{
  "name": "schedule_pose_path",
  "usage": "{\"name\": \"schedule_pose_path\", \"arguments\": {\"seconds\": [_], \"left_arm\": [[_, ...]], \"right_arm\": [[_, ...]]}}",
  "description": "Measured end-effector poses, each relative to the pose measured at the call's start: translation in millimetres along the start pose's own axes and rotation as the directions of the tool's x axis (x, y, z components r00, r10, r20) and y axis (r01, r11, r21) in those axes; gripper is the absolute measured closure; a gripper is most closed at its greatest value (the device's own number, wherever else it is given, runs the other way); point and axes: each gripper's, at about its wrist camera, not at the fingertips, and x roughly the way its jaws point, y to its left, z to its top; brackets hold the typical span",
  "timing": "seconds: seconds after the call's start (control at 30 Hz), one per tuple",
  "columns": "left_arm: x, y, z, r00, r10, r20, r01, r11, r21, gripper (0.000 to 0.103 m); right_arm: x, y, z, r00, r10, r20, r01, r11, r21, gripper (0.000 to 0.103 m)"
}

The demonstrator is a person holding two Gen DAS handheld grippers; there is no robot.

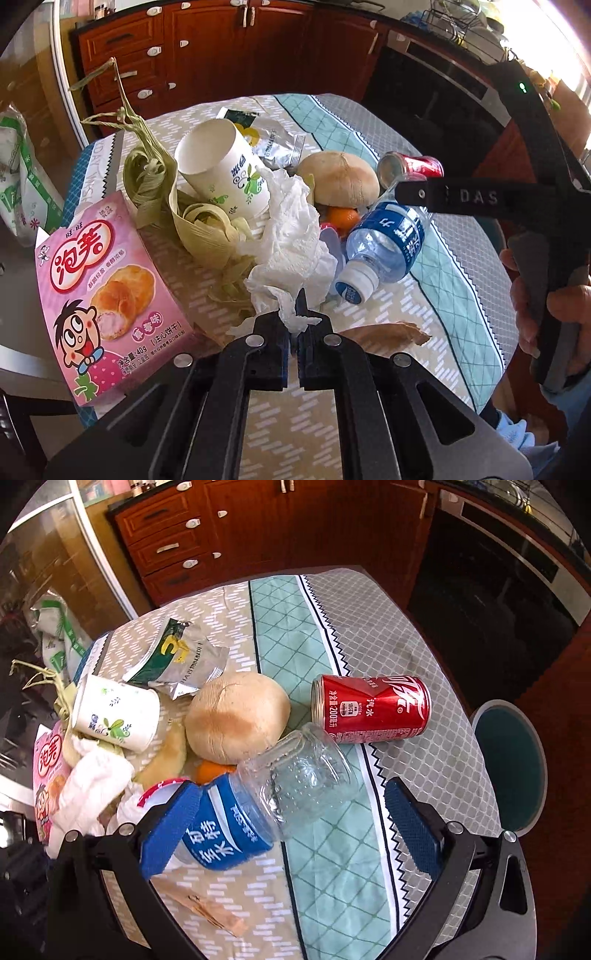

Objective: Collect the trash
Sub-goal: 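Grasp the white tissue with the left tool while the right tool grasps the water bottle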

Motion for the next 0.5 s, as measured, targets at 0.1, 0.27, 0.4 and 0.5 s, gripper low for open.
{"name": "schedule_pose_path", "arguments": {"seconds": [0.1,0.27,0.4,0.5], "left_arm": [[11,-1,-6,0.999,-0.018,-0.03,0.018,1.0,0.008,0.072],[12,-6,-12,1.0,-0.013,-0.015,0.014,0.998,0.055,0.046],[32,3,-4,0.999,0.023,-0.043,-0.022,0.999,0.023,0.046],[44,7,-4,0.997,0.047,-0.066,-0.046,0.999,0.013,0.046]], "right_arm": [[12,7,-4,0.999,-0.02,-0.03,0.02,1.0,-0.003,0.007],[23,6,-12,0.998,-0.004,-0.065,0.004,1.0,-0.005,0.006],[31,-1,-21,0.993,0.026,-0.111,-0.024,1.0,0.017,0.006],[29,-3,-32,0.992,0.032,-0.118,-0.033,0.999,-0.009,0.006]]}}
